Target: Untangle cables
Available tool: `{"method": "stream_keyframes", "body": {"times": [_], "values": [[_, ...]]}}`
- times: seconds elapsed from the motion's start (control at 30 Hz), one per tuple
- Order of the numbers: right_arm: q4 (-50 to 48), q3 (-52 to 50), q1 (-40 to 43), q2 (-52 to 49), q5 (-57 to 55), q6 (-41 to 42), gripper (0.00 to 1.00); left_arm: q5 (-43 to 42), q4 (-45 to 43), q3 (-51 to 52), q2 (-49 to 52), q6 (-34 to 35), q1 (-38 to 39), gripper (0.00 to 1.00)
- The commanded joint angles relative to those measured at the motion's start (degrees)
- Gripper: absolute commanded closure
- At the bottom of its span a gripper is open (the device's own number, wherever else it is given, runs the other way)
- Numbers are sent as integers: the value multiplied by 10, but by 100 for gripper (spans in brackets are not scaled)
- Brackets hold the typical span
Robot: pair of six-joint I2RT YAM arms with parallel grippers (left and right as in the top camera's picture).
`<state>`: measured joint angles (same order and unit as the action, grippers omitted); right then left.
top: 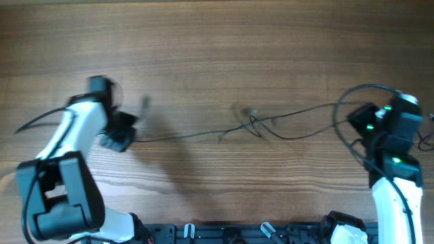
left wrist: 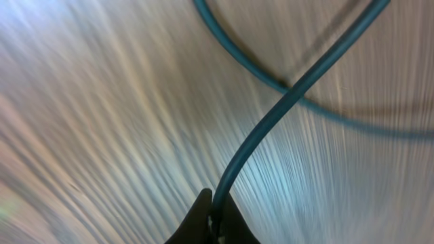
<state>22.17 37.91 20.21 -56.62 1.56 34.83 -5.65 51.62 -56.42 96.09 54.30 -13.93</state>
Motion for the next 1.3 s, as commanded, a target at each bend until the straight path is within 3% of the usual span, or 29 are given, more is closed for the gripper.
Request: {"method": "stream_keyframes", "body": {"times": [0.0, 0.2, 0.4, 0.53, 0.77, 0.93, 1.13, 1.17, 1.2, 1.23, 1.27], "values": [[-5, 7, 97, 3, 48, -14, 96, -5, 3, -2, -7, -47, -121, 96], [-26, 7, 145, -5, 155, -64, 96, -39, -4, -2, -7, -47, -232, 96], [-104, 7, 123, -36, 252, -61, 96, -116, -34, -2, -7, -101, -222, 96], [-172, 7, 67, -70, 346, -62, 96, -197, -85, -2, -7, -170, -162, 96], [-214, 7, -99, -151, 284, -64, 96, -212, -163, -2, -7, -218, 10, 96], [-207, 7, -181, -238, 233, -116, 96, -115, -183, -2, -7, -219, 133, 96], [-154, 7, -187, -274, 212, -123, 93, -25, -174, -2, -7, -192, 189, 94], [-142, 7, -187, -274, 212, -123, 89, -19, -174, -2, -7, -182, 190, 94], [-131, 7, -187, -274, 212, -123, 74, -17, -174, -2, -7, -169, 190, 94], [-120, 7, -187, -274, 212, -123, 49, -17, -176, -2, -7, -158, 188, 94], [-109, 7, -187, -274, 212, -124, 40, -17, -178, -2, -7, -149, 186, 94]]}}
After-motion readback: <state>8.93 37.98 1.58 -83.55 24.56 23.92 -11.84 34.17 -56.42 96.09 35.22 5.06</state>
